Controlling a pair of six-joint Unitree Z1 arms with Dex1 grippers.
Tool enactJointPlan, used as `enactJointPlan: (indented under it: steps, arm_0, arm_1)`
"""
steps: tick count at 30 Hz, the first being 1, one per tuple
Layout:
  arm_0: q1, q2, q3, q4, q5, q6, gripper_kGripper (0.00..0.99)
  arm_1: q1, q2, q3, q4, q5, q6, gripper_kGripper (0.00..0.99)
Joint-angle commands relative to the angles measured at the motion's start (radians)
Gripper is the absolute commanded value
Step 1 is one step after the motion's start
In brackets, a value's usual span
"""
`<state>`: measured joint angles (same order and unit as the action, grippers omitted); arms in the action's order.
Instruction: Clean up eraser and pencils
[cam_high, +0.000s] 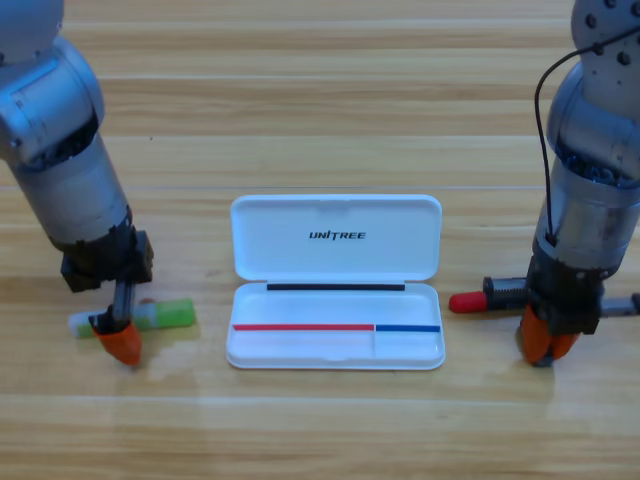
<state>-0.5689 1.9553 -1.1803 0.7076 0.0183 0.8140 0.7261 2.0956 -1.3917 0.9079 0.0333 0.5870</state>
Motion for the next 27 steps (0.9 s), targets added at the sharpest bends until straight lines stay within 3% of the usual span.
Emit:
enactJointPlan:
  steps: [1,6,12,16,18,22,24,26,27]
  arm_0:
    - [0.018,0.05,0.048,-0.039,-0.015,0.008,0.982]
    - [0.018,0.056,0.085,-0.085,-0.015,0.008,0.982]
    - [0.017,0.059,0.108,-0.125,-0.011,0.01,0.973]
    - [0.017,0.059,0.119,-0.145,-0.011,0.01,0.862]
    - [0.018,0.059,0.12,-0.149,-0.011,0.01,0.767]
    - [0.018,0.062,0.117,-0.152,-0.008,0.022,0.477]
    - [0.017,0.065,0.116,-0.149,-0.003,0.036,0.301]
    - [0.017,0.068,0.113,-0.149,-0.003,0.043,0.009]
    - [0.017,0.065,0.114,-0.151,-0.001,0.042,0.0]
  arm_1:
    - [0.047,-0.12,-0.089,0.124,-0.039,-0.492,0.0]
    - [0.125,-0.177,-0.201,0.276,-0.012,-0.883,0.0]
    - [0.161,-0.092,-0.265,0.292,-0.006,-1.081,0.0]
    - [0.165,-0.009,-0.311,0.292,-0.004,-1.121,0.0]
    - [0.171,0.024,-0.334,0.292,-0.006,-1.135,0.0]
    - [0.184,0.084,-0.383,0.296,-0.018,-1.165,0.0]
    - [0.187,0.109,-0.402,0.296,-0.02,-1.182,0.0]
    - [0.19,0.127,-0.418,0.296,-0.02,-1.193,0.0]
    - [0.191,0.135,-0.425,0.296,-0.02,-1.199,0.0]
